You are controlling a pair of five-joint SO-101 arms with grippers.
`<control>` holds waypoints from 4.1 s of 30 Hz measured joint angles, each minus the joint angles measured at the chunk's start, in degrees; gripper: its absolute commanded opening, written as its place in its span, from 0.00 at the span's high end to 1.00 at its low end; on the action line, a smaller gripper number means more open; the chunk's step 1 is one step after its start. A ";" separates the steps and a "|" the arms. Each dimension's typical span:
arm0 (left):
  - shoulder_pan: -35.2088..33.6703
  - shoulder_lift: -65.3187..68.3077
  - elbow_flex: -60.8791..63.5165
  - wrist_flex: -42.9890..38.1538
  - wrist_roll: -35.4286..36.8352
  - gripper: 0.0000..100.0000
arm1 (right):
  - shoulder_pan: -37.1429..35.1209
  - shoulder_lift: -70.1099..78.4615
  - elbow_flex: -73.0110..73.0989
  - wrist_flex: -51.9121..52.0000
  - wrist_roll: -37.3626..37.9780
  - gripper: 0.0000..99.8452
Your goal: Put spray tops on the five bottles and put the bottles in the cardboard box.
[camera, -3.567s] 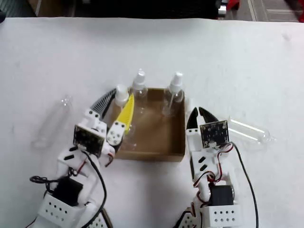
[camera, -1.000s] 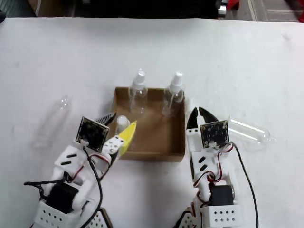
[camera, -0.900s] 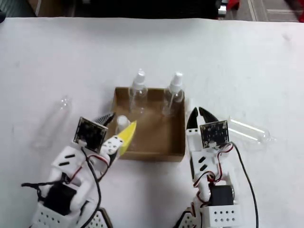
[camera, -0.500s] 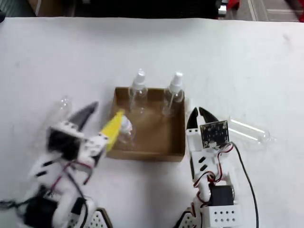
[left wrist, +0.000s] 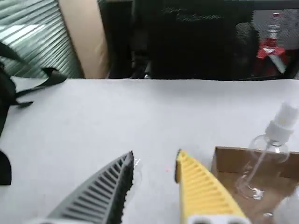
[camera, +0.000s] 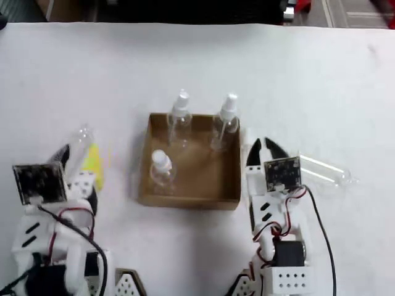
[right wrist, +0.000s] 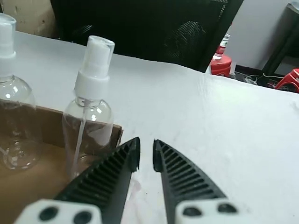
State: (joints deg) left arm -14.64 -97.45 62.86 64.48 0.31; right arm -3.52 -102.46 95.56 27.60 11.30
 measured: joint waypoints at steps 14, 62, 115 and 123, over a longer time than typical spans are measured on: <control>-9.76 1.32 28.66 -26.99 2.73 0.97 | 6.77 0.00 0.00 -0.35 -13.01 0.88; -2.73 1.41 32.00 -31.21 -3.60 0.98 | 21.63 3.43 -30.24 14.68 -4.84 0.88; -1.32 1.41 32.00 -31.21 -3.96 0.97 | 33.05 121.67 -111.38 66.81 -50.29 0.76; -1.23 1.41 32.00 -31.21 -4.04 0.97 | 31.21 130.64 -113.05 65.32 -54.33 0.76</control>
State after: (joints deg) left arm -15.87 -96.04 94.86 33.27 -3.74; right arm 27.69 28.18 -17.49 92.92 -43.03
